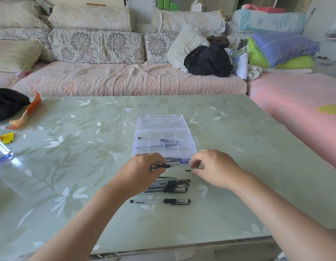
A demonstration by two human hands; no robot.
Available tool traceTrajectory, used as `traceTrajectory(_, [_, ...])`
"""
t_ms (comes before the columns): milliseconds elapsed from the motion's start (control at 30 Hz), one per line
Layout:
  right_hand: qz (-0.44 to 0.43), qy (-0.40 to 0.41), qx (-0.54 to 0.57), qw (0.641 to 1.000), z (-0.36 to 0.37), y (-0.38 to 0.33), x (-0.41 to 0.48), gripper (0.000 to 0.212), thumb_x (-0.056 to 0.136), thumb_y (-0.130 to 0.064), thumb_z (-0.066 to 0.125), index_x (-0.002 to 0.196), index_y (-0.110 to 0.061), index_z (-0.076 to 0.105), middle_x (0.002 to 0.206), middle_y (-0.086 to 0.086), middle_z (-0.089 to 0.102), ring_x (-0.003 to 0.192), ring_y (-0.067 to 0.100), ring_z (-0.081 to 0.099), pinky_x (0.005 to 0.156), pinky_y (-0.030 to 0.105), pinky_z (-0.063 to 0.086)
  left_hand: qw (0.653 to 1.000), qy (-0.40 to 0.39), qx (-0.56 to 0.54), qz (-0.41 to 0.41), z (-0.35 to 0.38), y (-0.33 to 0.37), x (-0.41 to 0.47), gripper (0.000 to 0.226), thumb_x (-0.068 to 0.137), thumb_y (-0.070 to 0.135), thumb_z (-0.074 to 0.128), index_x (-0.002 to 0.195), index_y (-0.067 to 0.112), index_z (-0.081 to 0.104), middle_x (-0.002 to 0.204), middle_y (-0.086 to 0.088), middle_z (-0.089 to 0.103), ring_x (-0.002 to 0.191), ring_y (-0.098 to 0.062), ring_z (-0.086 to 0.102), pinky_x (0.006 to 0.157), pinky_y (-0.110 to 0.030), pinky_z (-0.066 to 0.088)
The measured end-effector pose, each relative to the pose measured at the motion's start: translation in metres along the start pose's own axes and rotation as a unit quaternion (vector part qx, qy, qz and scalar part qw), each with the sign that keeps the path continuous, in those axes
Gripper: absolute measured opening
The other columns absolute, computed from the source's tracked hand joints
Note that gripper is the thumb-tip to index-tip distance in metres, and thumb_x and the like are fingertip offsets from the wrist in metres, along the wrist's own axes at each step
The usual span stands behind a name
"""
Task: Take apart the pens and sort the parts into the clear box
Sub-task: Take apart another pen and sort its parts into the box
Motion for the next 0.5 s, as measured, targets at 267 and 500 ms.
traceTrajectory(267, [-0.035,0.030,0.097,0.994,-0.002,-0.021,0.000,0.008,0.084,-0.040,0.068,0.091,-0.036,0.067,0.091,-0.020,0.067,0.065,-0.013,0.050,0.061,0.015,0.035,1.000,-0.009,-0.022,0.014,0.000,0.001,0.000,0.008,0.088,0.030,0.068,0.095,0.035,0.068,0.087,0.019,0.070,0.082,-0.005,0.066,0.077,-0.034,0.055])
traceTrajectory(500, [-0.060,0.038,0.132,0.989,0.000,-0.033,0.002,0.006,0.083,-0.036,0.070,0.089,-0.035,0.068,0.083,-0.020,0.063,0.069,-0.012,0.050,0.061,0.016,0.034,0.999,-0.014,-0.024,0.029,-0.001,0.002,-0.001,0.007,0.087,0.031,0.070,0.090,0.036,0.068,0.080,0.015,0.068,0.076,-0.006,0.063,0.070,-0.023,0.052])
Point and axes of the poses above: each hand's wrist, its own x-axis towards the middle knuckle, its own z-axis out of the palm, y = z × x, the point moved 4 cm from there along x, towards the middle knuckle
